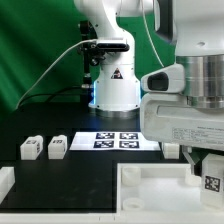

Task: Assemble one leg

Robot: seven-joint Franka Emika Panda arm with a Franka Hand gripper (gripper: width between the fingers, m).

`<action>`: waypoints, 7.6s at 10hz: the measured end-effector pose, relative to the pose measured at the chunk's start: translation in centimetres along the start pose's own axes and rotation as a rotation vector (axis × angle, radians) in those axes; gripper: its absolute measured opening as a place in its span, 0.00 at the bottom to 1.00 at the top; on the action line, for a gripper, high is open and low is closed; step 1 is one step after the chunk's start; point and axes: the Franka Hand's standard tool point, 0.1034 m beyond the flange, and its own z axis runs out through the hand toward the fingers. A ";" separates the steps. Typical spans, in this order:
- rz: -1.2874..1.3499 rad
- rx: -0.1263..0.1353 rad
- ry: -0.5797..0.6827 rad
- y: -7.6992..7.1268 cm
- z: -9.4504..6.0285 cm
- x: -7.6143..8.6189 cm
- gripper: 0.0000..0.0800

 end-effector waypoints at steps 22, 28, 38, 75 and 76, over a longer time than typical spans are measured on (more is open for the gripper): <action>-0.050 0.012 -0.037 0.2 0.2 -0.9 0.70; 0.891 0.015 -0.036 -0.3 0.2 -1.1 0.37; 0.342 0.024 -0.035 -0.3 0.3 -1.2 0.81; 0.221 -0.018 -0.003 0.2 0.4 -0.9 0.36; 0.271 -0.018 -0.002 0.2 0.4 -0.9 0.36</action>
Offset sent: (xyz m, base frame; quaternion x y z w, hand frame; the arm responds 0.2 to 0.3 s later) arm 0.0075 0.0098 -0.0017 0.0278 -0.0332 0.3847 0.9220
